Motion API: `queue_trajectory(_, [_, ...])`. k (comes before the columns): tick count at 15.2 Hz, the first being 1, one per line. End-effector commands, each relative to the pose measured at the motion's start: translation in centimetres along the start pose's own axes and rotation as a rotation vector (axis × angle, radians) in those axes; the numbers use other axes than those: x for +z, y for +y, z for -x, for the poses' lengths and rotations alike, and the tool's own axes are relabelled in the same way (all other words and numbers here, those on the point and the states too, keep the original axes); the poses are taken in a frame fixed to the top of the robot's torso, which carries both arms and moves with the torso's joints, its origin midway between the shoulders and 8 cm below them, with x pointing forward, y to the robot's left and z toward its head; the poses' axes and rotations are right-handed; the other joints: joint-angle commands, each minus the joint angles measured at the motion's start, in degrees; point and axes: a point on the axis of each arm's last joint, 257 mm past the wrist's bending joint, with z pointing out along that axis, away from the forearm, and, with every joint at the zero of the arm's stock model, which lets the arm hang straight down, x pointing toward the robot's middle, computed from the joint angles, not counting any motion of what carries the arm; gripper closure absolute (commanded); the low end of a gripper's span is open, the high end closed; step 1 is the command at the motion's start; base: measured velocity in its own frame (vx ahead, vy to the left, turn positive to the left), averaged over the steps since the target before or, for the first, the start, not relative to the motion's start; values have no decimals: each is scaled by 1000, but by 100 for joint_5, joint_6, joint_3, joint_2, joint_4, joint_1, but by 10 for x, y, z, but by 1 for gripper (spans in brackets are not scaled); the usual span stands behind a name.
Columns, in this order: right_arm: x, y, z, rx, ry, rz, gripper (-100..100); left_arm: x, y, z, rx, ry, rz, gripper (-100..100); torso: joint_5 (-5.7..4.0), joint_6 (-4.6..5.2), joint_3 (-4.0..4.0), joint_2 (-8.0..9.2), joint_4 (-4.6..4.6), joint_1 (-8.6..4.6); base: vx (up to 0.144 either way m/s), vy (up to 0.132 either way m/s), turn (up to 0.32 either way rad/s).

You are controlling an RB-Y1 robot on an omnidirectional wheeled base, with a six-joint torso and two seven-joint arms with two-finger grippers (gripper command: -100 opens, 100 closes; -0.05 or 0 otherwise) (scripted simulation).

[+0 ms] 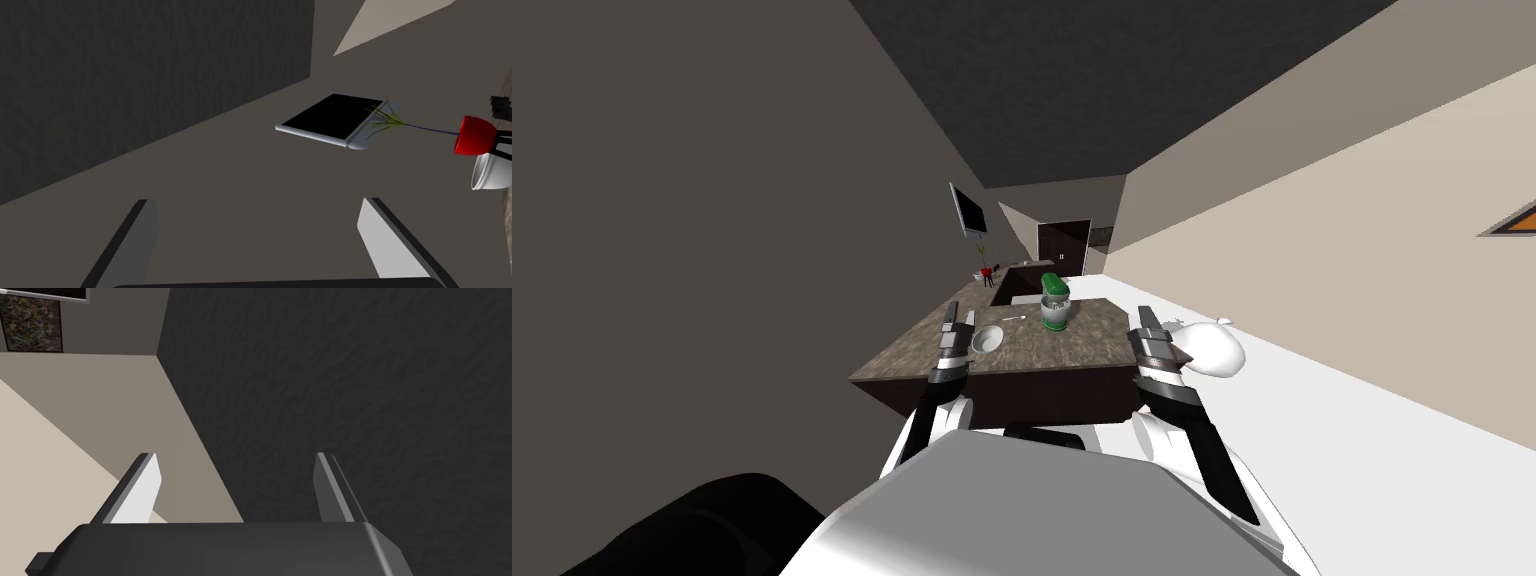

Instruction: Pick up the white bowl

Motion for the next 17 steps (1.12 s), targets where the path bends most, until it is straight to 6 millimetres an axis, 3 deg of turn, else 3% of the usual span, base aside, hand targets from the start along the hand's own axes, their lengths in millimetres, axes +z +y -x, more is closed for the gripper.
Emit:
queue_trajectory(1, [0,0,0,0,0,0,0,-1,5,-4,13,38,17,-100,0,0,0,0,0,0,-2,-7,-20])
queue_trajectory(5, [0,0,0,0,0,0,0,-3,16,-7,29,85,55,-100,-1,1,2,4,1,-5,-8,-18,-30])
queue_trajectory(9, [0,0,0,0,0,0,0,-7,42,-4,44,133,147,-100,-2,1,3,6,1,-11,-14,-32,-65])
queue_trajectory(17, [0,0,0,0,0,0,0,-16,88,16,51,146,318,-100,-3,1,2,4,1,-15,-8,-39,-64])
